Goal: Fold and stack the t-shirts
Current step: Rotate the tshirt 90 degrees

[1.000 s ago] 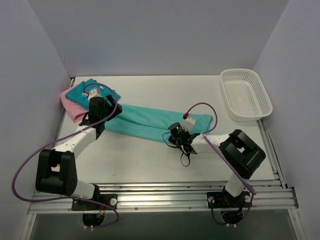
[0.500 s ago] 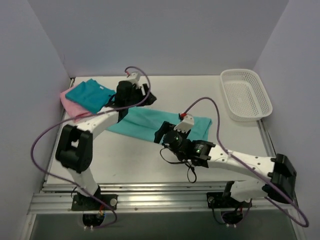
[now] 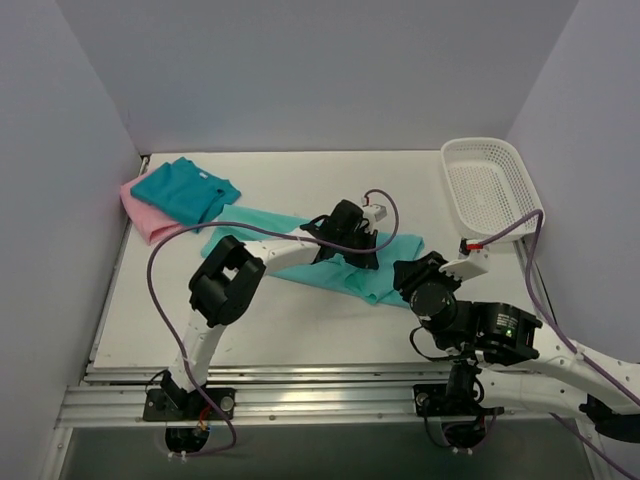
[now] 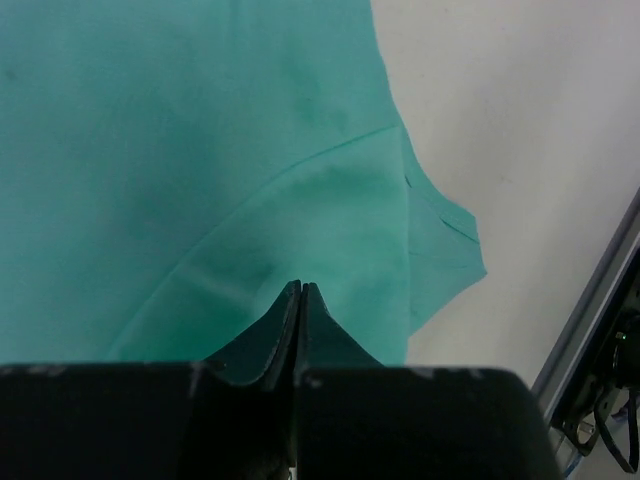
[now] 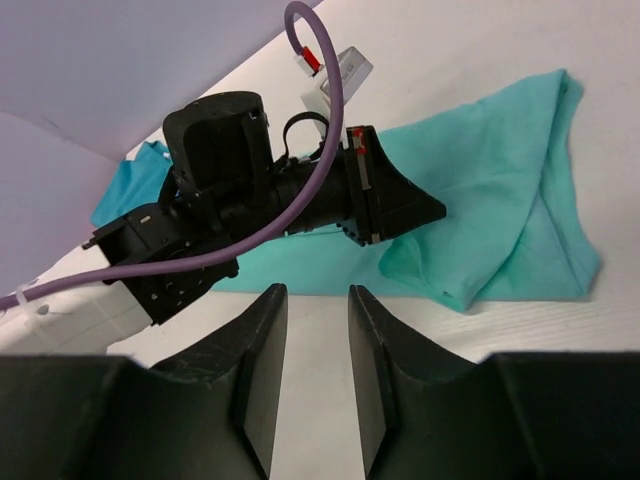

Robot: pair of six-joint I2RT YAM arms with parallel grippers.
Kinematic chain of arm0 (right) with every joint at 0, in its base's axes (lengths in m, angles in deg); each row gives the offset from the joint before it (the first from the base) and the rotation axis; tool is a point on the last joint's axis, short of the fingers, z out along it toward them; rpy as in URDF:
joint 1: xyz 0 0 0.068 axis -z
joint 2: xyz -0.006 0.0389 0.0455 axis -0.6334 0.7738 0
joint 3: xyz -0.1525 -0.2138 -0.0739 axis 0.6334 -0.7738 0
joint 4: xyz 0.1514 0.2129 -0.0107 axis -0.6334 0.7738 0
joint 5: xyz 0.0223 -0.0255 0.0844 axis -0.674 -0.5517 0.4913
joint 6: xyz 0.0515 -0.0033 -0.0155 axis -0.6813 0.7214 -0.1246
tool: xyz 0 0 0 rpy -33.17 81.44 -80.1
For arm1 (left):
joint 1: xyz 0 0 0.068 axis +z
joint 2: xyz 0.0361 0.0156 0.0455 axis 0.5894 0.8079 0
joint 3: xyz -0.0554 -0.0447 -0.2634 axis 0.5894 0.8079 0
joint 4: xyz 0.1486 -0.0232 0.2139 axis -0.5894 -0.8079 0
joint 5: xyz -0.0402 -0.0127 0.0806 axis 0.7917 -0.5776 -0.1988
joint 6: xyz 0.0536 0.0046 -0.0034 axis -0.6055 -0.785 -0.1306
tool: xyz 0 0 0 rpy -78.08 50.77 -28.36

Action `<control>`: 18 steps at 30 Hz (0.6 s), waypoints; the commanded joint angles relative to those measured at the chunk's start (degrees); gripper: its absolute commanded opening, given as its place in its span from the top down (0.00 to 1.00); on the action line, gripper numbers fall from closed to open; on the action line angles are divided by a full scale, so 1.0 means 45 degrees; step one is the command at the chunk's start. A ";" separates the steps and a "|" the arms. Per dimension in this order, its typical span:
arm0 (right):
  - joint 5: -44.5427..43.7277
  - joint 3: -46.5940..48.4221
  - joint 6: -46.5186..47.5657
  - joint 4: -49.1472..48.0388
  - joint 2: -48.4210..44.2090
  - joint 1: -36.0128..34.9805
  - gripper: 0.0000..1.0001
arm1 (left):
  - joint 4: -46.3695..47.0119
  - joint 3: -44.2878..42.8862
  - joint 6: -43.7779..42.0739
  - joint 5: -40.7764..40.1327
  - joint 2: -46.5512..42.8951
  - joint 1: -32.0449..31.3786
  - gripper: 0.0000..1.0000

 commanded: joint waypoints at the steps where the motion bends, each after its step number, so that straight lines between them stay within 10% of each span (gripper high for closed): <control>1: -0.1181 -0.0199 -0.0613 0.1301 0.0040 -0.0097 0.75 | -0.0453 -0.1099 -0.0585 0.0126 0.0070 -0.0591 0.98; 11: -0.1649 -0.0023 -0.0965 0.2121 -0.0409 -0.0117 0.78 | -0.1954 -0.3656 -0.0429 0.0243 0.2959 -0.0847 0.98; 18: -0.2119 0.0172 -0.0653 0.2298 -0.0937 -0.0116 0.78 | -0.5782 -0.8300 -0.0839 -0.3017 0.5904 -0.0750 0.98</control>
